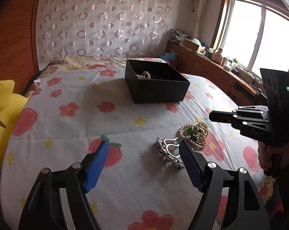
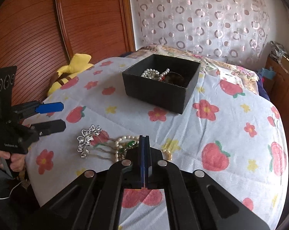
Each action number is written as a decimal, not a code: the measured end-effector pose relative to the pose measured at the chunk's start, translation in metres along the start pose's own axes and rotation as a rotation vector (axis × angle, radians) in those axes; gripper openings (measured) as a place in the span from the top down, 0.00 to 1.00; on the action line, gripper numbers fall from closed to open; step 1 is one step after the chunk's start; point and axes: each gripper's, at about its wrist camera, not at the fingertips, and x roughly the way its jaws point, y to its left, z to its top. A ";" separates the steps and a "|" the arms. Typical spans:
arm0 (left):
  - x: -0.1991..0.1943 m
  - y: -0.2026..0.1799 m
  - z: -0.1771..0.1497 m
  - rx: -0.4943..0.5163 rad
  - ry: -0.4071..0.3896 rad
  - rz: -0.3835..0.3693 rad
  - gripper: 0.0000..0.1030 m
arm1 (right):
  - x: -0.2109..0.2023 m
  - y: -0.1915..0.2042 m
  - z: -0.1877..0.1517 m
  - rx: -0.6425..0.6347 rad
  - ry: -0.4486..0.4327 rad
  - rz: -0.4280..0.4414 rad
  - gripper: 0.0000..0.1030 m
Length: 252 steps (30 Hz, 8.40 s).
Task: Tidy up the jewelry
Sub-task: 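Move the open left gripper back to the remaining jewelry pile, then grasp the pearl strand with gold pendant with the left gripper and lift, then grasp the gold ring with the right gripper while the left gripper lifts the pearl strand, then lower the pearl strand and gold ring into the black box, open both grippers, then grasp the gold chain with the right gripper while the left gripper grasps the silver hair comb, then carry the gold chain and silver hair comb over the black box with both grippers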
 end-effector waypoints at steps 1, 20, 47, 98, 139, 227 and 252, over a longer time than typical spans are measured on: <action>0.001 -0.001 -0.001 0.001 0.002 -0.001 0.30 | 0.000 0.000 0.000 -0.001 0.001 0.002 0.99; 0.001 -0.002 -0.006 -0.004 0.008 -0.005 0.30 | 0.028 0.004 -0.011 -0.001 0.100 0.017 0.99; 0.056 -0.077 0.021 0.177 0.160 -0.173 0.91 | -0.020 -0.014 -0.044 0.011 0.019 -0.068 0.99; 0.107 -0.091 0.047 0.245 0.297 -0.172 0.95 | -0.021 -0.022 -0.060 0.067 -0.013 -0.039 0.95; -0.005 -0.065 0.079 0.225 0.012 -0.149 0.95 | 0.000 0.029 -0.054 -0.095 0.091 -0.034 0.79; 0.034 -0.027 0.007 0.064 0.136 -0.105 0.59 | 0.016 -0.031 -0.011 -0.095 0.094 -0.124 0.95; 0.027 -0.040 0.043 0.111 0.059 -0.067 0.91 | -0.070 -0.036 0.040 -0.138 -0.139 -0.178 0.95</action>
